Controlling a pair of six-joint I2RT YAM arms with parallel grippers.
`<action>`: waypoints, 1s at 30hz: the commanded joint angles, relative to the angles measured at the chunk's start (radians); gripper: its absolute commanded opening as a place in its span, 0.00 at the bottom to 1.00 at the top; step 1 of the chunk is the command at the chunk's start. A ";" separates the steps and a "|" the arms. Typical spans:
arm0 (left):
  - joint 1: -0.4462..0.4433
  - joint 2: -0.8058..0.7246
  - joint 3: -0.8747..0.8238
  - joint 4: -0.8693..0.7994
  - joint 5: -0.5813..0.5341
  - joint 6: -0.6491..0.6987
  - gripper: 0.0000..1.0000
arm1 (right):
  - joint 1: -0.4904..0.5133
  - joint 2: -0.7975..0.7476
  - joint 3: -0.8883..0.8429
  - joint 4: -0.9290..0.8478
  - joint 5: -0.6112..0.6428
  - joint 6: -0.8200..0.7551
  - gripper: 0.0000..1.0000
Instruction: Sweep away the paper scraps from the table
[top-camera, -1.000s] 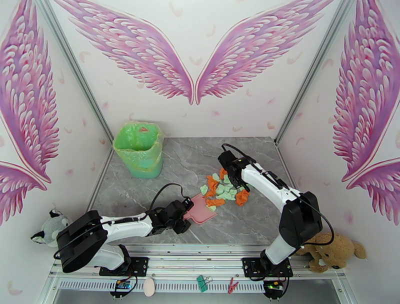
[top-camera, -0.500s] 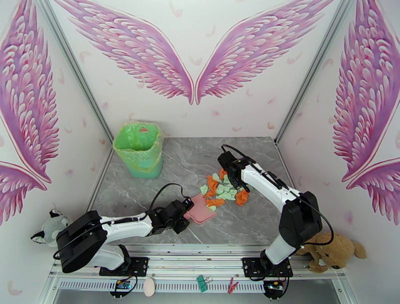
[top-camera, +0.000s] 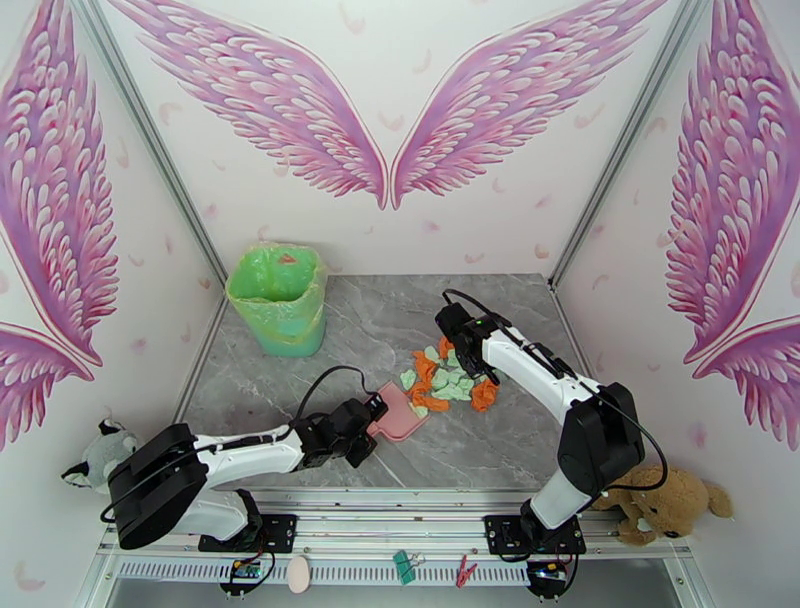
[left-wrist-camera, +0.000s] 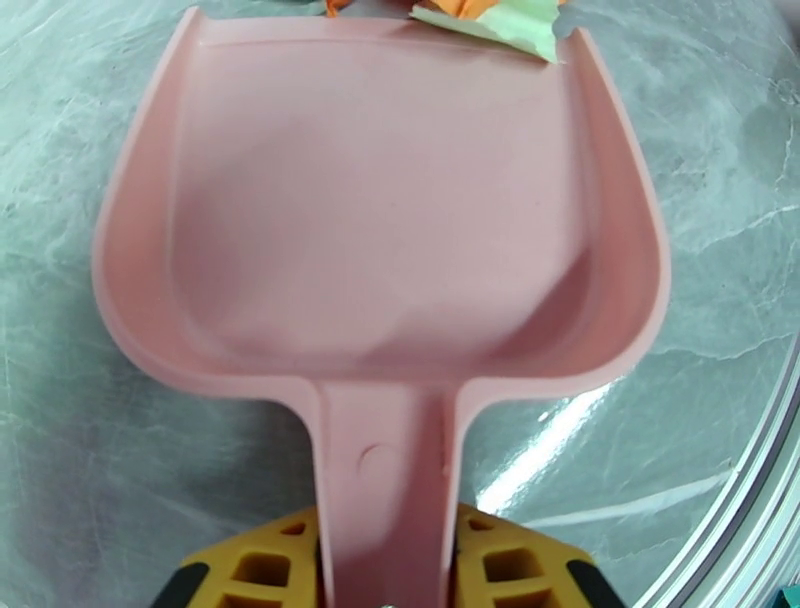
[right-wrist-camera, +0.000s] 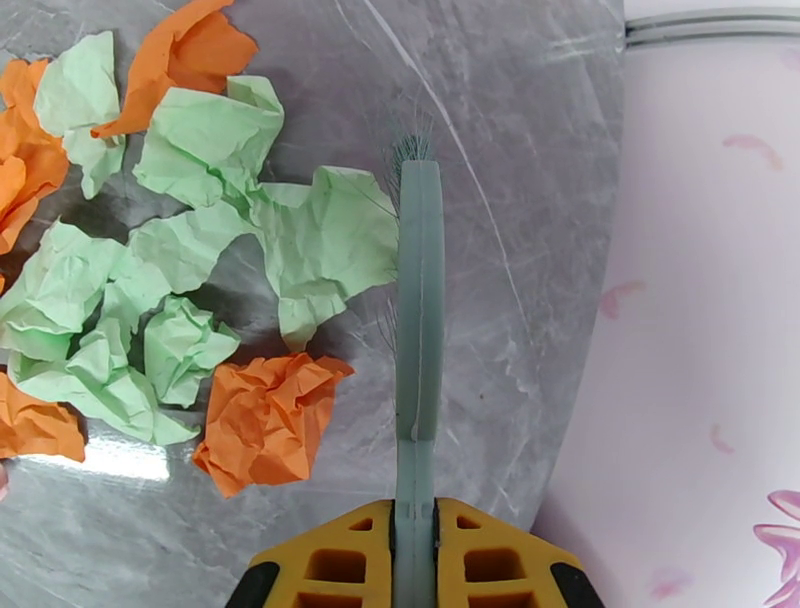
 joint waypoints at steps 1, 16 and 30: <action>-0.010 -0.037 0.054 -0.061 0.024 -0.006 0.02 | 0.007 -0.009 0.011 0.007 0.009 0.001 0.00; -0.051 0.040 0.174 -0.280 0.026 -0.037 0.00 | -0.009 0.055 0.211 -0.081 0.057 -0.030 0.00; -0.090 0.175 0.282 -0.331 -0.040 0.002 0.00 | -0.065 0.214 0.224 -0.079 0.038 -0.052 0.00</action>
